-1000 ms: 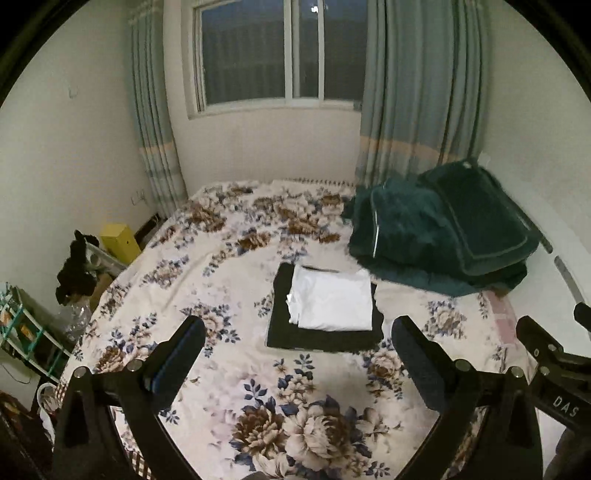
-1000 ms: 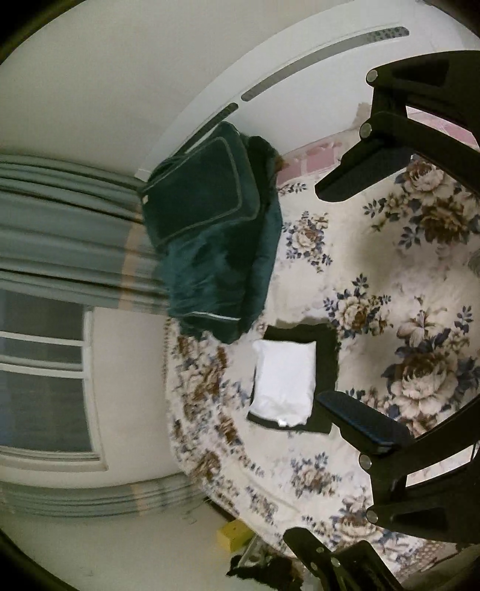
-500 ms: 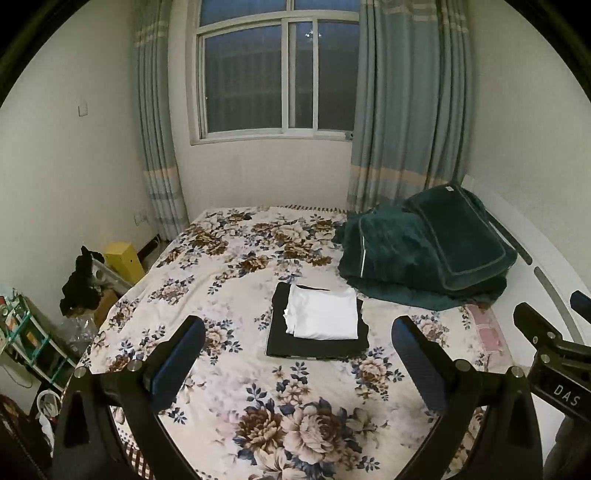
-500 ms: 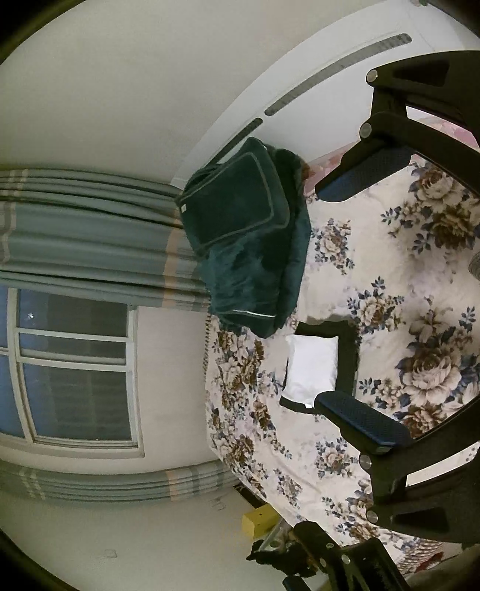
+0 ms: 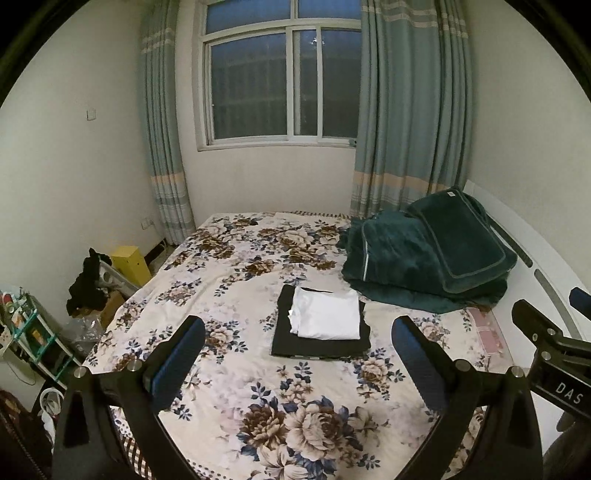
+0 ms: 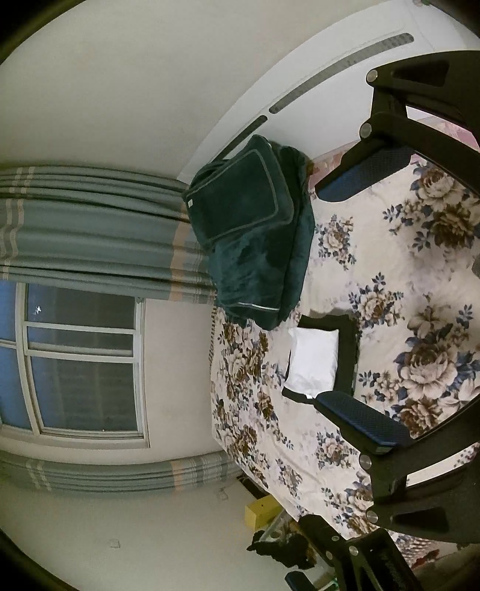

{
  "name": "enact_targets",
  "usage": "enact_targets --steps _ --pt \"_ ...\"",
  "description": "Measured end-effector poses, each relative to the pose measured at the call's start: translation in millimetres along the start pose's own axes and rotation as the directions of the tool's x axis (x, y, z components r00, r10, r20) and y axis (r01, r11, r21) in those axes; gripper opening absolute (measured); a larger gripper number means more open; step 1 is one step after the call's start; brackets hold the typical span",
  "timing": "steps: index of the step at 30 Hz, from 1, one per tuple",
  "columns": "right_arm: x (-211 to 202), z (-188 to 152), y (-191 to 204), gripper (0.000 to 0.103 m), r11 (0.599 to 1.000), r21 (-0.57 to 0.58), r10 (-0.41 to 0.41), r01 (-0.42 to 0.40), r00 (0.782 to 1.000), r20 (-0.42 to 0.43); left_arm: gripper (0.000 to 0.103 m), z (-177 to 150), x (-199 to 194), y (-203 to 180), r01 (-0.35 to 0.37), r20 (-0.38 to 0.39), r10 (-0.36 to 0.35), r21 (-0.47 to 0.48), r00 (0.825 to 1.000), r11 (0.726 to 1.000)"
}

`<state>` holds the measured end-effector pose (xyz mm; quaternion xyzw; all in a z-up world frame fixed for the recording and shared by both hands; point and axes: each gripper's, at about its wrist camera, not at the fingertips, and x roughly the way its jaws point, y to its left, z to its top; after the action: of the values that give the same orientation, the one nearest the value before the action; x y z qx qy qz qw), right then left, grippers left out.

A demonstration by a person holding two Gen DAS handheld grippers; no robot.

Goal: Fold small clothes

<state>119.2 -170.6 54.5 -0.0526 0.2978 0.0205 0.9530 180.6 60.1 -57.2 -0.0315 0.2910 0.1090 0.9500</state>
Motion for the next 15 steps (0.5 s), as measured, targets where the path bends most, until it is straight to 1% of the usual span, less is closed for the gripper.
enact_targets --steps 5,15 --pt "-1.8 -0.7 -0.3 0.103 1.000 -0.005 0.022 -0.022 1.000 -0.005 0.103 -1.3 -6.6 3.6 -0.002 -0.001 0.002 -0.008 1.000 1.000" --pt "-3.3 -0.4 -2.4 0.103 0.999 -0.006 0.039 -0.039 0.999 -0.007 0.103 -4.0 -9.6 3.0 -0.014 0.006 0.014 -0.005 1.000 1.000"
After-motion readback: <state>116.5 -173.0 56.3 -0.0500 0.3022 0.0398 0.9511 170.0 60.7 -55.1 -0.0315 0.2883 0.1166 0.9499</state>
